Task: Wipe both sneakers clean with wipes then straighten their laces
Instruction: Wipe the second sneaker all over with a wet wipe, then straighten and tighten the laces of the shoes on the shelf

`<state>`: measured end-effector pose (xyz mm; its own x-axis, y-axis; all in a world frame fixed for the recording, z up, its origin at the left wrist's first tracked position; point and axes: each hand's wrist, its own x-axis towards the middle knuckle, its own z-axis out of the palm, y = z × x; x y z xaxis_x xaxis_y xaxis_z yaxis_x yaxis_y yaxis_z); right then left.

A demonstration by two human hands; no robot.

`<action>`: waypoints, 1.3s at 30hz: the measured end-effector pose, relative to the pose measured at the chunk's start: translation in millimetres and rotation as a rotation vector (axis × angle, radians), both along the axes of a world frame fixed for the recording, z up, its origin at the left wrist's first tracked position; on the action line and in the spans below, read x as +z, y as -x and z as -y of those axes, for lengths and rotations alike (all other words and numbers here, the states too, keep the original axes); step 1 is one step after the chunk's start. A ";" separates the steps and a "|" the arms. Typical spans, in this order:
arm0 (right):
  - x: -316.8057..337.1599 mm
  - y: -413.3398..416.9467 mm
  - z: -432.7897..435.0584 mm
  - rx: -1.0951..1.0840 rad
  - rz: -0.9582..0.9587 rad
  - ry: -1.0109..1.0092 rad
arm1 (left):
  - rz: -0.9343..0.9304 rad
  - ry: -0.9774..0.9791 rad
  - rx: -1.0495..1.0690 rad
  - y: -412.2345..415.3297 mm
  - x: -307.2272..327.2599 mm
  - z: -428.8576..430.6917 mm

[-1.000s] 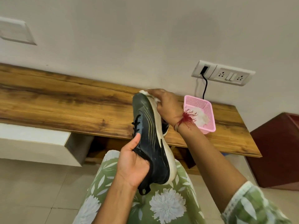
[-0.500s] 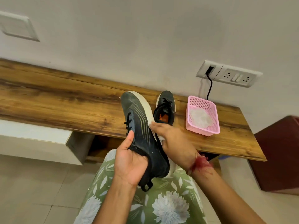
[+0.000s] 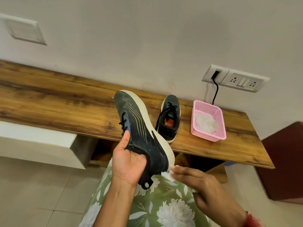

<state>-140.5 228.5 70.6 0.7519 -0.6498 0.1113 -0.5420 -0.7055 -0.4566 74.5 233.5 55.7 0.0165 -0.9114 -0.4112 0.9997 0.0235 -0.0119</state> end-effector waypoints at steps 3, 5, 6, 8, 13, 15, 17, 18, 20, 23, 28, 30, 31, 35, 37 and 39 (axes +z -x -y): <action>0.0 -1.1 8.0 -0.125 0.248 -0.247 | 0.018 -0.015 0.008 -3.1 -1.5 12.8; 2.8 -11.0 13.6 -0.263 0.537 -0.424 | 0.065 -0.032 0.001 -3.8 -2.0 25.3; 2.3 -17.0 17.5 -0.356 0.710 -0.555 | 0.103 -0.050 -0.004 -4.1 -2.6 32.5; -4.7 -27.5 27.2 -0.549 1.080 -0.913 | 0.198 -0.091 -0.017 -6.0 -4.9 48.5; -44.9 -45.7 54.0 -0.650 1.554 -1.306 | 0.450 -0.214 -0.099 -13.2 -12.5 97.8; -61.9 -49.7 61.2 -0.630 1.657 -1.370 | 0.567 -0.270 -0.149 -16.0 -20.7 119.2; -80.3 -50.6 65.6 -0.583 1.698 -1.388 | 0.687 -0.322 -0.204 -19.4 -33.5 140.5; -86.5 -50.1 67.6 -0.573 1.717 -1.385 | 0.745 -0.345 -0.234 -21.1 -41.0 151.2; -108.1 -46.1 70.3 -0.502 1.788 -1.451 | 0.862 -0.400 -0.310 -24.7 -53.1 166.9; -128.0 -45.4 72.5 -0.539 1.750 -1.271 | 0.968 -0.460 -0.415 -26.8 -67.6 191.8; -135.7 -49.5 82.3 -0.805 1.647 -1.275 | 1.049 -0.484 -0.503 -26.0 -85.6 221.1; -151.3 -47.8 89.3 -0.798 1.731 -1.472 | 1.071 -0.492 -0.538 -24.0 -89.4 229.1; -146.6 -44.6 91.0 -0.696 1.769 -1.522 | 1.086 -0.493 -0.555 -23.3 -90.3 232.8; -159.4 -33.2 92.0 -0.577 1.840 -1.326 | 1.157 -0.467 -0.582 -22.4 -85.5 238.0; -146.0 -43.9 90.2 -0.655 1.814 -1.312 | 1.274 -0.436 -0.624 -25.0 -78.1 234.9; -141.6 -47.8 86.6 -0.605 1.886 -1.482 | 1.471 -0.417 -0.723 -28.4 -64.7 226.8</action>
<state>-92.7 141.8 -71.0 0.2410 -0.8955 -0.3741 0.8816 0.3632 -0.3014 102.9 6.7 -9.0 0.2349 -0.7447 -0.6247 -0.0362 -0.6490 0.7599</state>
